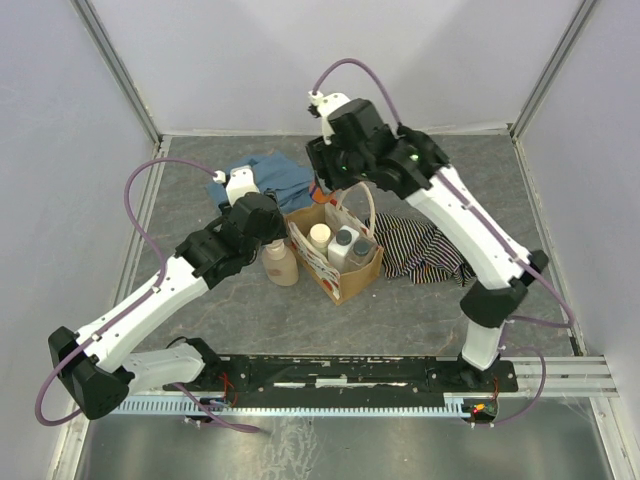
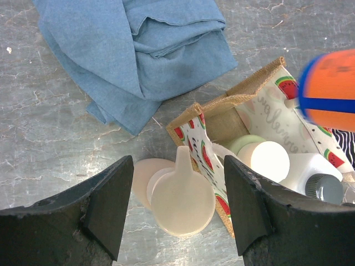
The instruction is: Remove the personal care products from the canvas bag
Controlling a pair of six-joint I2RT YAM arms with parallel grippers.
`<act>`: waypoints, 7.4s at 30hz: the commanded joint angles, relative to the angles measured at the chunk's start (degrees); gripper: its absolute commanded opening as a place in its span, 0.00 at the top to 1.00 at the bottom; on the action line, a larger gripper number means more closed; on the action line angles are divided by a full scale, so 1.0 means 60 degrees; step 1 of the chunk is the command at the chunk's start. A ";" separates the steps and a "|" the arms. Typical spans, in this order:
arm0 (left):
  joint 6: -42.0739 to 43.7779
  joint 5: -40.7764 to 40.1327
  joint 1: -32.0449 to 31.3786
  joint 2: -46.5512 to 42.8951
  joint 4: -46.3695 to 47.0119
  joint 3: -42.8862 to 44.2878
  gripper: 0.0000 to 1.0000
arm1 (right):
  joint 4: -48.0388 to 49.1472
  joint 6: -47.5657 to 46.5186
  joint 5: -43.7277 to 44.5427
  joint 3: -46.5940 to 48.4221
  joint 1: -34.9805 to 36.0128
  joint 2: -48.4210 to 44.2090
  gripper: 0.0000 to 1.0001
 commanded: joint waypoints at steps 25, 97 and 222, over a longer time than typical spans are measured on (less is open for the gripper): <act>-0.0033 0.0297 -0.0184 0.0488 0.0403 0.1245 0.31 | 0.1424 0.3605 0.2175 -0.9577 0.2188 -0.5442 0.68; 0.1182 0.2558 -0.2030 0.3569 0.2039 0.1506 0.43 | 0.6044 0.2152 -0.1441 -0.9074 -0.2546 -0.3283 0.32; 0.0362 0.1092 -0.2164 -0.2516 0.0264 -0.1737 0.65 | 0.3930 0.0822 -0.1722 -0.8588 -0.2622 -0.4285 0.42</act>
